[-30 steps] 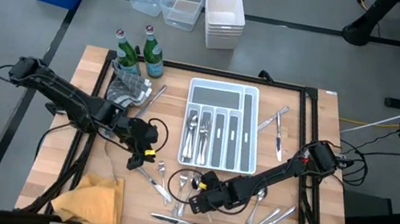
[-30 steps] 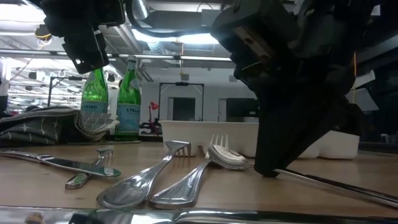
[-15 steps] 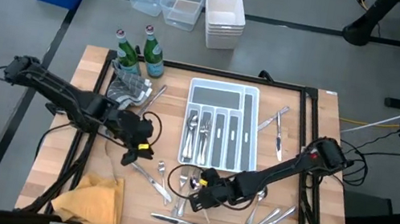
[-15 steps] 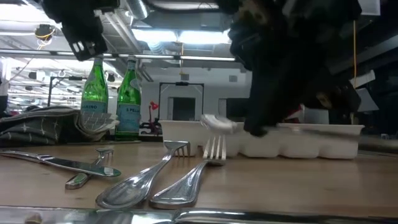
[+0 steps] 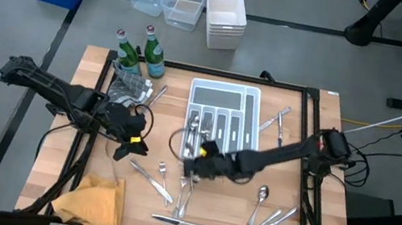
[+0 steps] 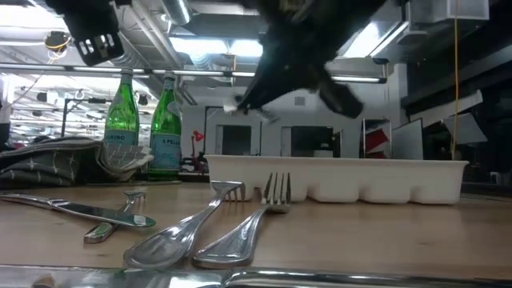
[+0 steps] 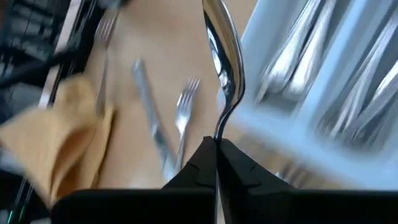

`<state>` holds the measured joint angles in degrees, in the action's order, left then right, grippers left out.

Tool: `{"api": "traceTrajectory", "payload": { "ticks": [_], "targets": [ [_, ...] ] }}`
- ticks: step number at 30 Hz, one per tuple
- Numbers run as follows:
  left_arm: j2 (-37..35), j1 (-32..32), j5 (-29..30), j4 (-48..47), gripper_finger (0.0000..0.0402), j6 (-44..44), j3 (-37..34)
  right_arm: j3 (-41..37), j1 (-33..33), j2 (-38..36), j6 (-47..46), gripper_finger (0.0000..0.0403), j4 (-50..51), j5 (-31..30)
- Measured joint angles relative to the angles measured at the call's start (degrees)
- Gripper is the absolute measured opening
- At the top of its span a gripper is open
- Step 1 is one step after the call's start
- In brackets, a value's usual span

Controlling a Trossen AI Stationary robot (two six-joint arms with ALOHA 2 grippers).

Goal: Sort silverware
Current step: Put the silver spoon into the silverware tray

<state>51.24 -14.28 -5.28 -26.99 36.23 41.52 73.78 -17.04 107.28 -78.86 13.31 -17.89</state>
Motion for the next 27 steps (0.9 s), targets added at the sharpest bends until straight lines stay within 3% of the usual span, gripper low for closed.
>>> {"api": "traceTrajectory", "payload": {
  "ticks": [7,12,20,27],
  "targets": [
    [0.3,0.0,1.1,-0.6,0.0086,-0.2,0.0,0.0,9.9,0.4,4.5,0.0004,0.0,-0.5],
    [0.3,0.0,2.1,-1.1,0.0086,-0.2,0.0,0.1,14.7,0.8,5.9,0.0004,0.1,2.5],
    [0.3,0.0,3.1,-1.1,0.0086,-0.2,0.0,0.1,15.7,3.4,5.8,0.0006,-0.9,3.9],
    [0.3,0.1,4.2,-1.1,0.0086,-0.6,0.0,0.1,15.6,7.8,5.7,0.0007,-7.9,4.0]
  ]
}}
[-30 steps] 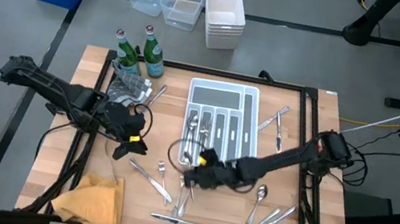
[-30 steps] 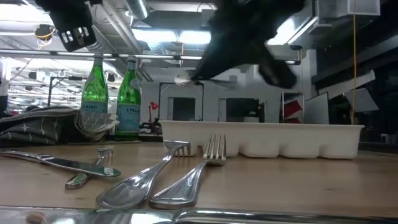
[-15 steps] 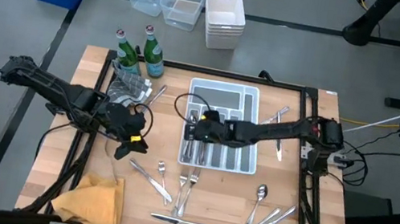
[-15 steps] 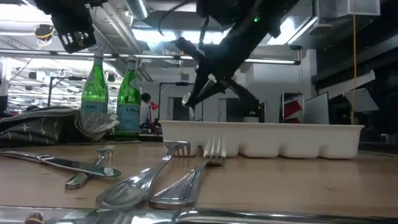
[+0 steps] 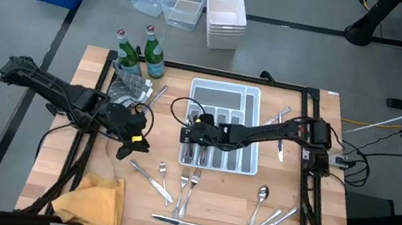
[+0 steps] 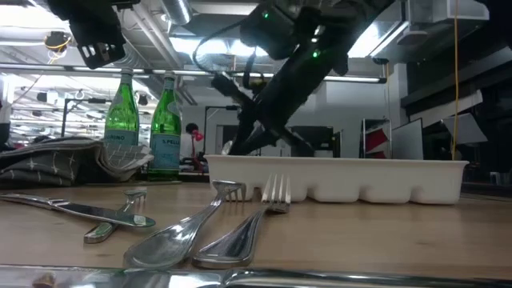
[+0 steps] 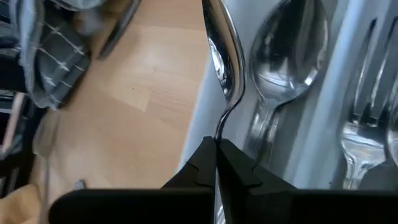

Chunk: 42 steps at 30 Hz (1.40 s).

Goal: Sort silverware
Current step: Put the silver spoon into the silverware tray

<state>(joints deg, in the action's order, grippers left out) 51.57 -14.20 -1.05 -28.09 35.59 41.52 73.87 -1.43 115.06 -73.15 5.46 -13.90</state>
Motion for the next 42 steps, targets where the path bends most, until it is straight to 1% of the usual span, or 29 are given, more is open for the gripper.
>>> {"api": "traceTrajectory", "payload": {
  "ticks": [6,19,23,26,32,36,42],
  "targets": [
    [0.0,0.0,0.0,0.0,0.0086,0.0,0.0,0.0,0.0,1.6,-0.2,0.0008,-0.7,0.1],
    [0.0,0.0,0.0,0.0,0.0086,0.5,0.0,0.0,0.0,1.6,-0.1,0.0008,-0.2,1.0],
    [0.0,0.0,0.0,0.0,0.0086,2.6,0.0,0.0,0.0,1.6,0.0,0.0009,-0.1,1.2],
    [0.0,0.0,0.0,0.0,0.0086,3.5,0.0,0.0,0.1,1.6,0.0,0.0025,0.1,1.9],
    [0.0,-0.1,0.0,0.0,0.0086,4.6,0.0,0.0,0.8,1.6,0.1,0.0088,0.2,3.7],
    [0.0,-0.1,0.0,0.0,0.0086,5.2,0.0,0.1,1.5,1.6,0.2,0.0105,0.2,6.3],
    [0.0,-0.1,0.0,0.0,0.0086,7.2,0.0,0.1,3.8,1.5,0.6,0.0099,0.7,15.5]
  ]
}}
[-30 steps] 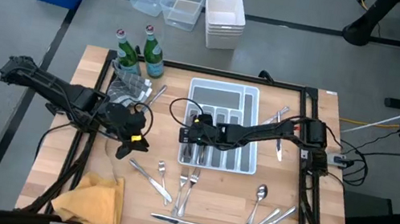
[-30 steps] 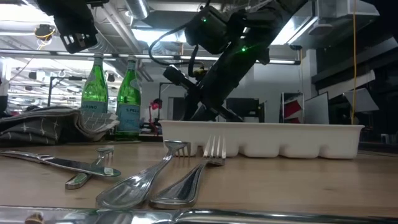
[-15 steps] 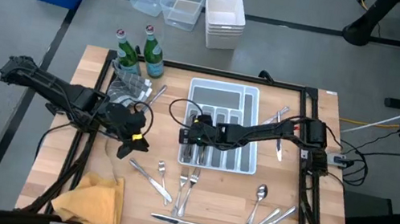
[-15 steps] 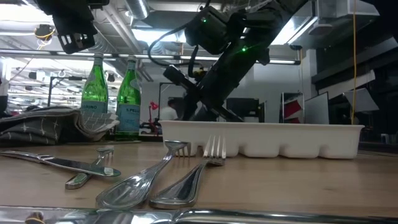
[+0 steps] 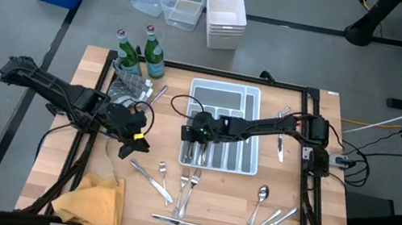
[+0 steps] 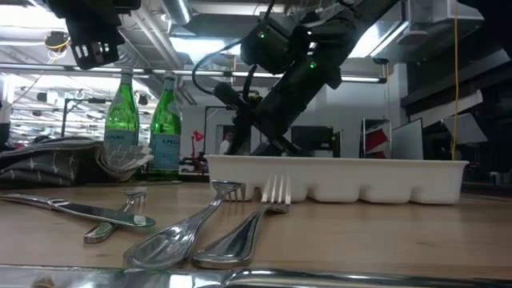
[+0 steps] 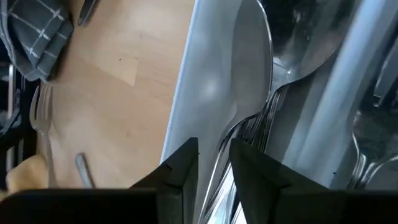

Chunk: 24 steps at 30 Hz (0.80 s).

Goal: Sort silverware
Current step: Put the silver spoon into the silverware tray, then put the silver fork into the silverware tray

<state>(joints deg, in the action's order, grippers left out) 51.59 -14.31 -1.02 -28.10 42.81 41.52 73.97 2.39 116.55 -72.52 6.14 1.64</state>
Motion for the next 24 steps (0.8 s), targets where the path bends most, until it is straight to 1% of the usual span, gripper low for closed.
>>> {"api": "traceTrajectory", "payload": {
  "ticks": [3,6,12,20,22,24],
  "targets": [
    [0.0,-0.4,0.0,0.0,0.0086,1.4,0.0,0.0,1.0,0.0,1.5,0.0097,0.1,4.0],
    [0.0,-1.6,0.0,0.0,0.0086,3.5,0.0,0.0,1.5,-0.2,2.3,0.0097,0.8,6.1],
    [0.0,-4.7,0.0,0.0,0.0086,7.6,0.0,-0.1,1.8,-1.6,3.8,0.0096,4.1,6.3],
    [0.4,-8.8,0.0,0.2,0.0086,8.7,0.0,-0.2,1.8,-4.3,5.5,0.0096,8.1,5.6],
    [0.8,-9.6,0.0,0.1,0.0086,12.0,0.0,-0.2,1.8,-5.2,5.5,0.0096,7.9,5.5],
    [1.1,-10.5,0.0,-0.4,0.0086,18.9,0.0,-0.2,1.7,-6.3,5.9,0.0096,8.1,5.6]
  ]
}}
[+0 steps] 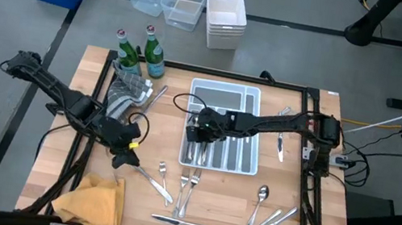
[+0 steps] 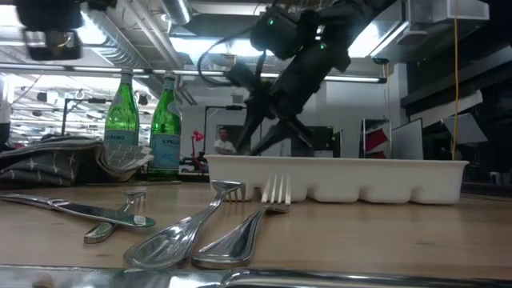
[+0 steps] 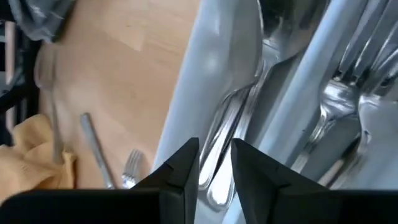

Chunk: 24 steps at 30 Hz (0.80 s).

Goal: Sort silverware
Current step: Put the silver fork into the silverware tray

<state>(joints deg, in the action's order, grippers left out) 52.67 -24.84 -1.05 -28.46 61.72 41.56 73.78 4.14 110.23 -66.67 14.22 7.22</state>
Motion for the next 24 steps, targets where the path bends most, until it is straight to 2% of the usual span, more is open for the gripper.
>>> {"api": "traceTrajectory", "payload": {
  "ticks": [5,14,20,24],
  "targets": [
    [0.1,-2.9,-0.3,-5.7,0.0082,18.2,0.0,0.0,0.0,-2.8,3.0,0.0096,-0.2,1.4],
    [0.1,-9.7,-0.4,-27.2,0.0061,41.7,0.0,0.0,0.0,-9.8,13.5,0.0096,-0.2,7.7],
    [0.6,-11.9,0.4,-33.3,0.0065,49.0,0.0,0.0,0.0,-14.7,20.7,0.0096,3.9,8.9],
    [2.7,-12.1,1.3,-34.6,0.0067,49.5,0.0,0.1,0.0,-18.0,24.9,0.0096,10.0,8.9]
  ]
}}
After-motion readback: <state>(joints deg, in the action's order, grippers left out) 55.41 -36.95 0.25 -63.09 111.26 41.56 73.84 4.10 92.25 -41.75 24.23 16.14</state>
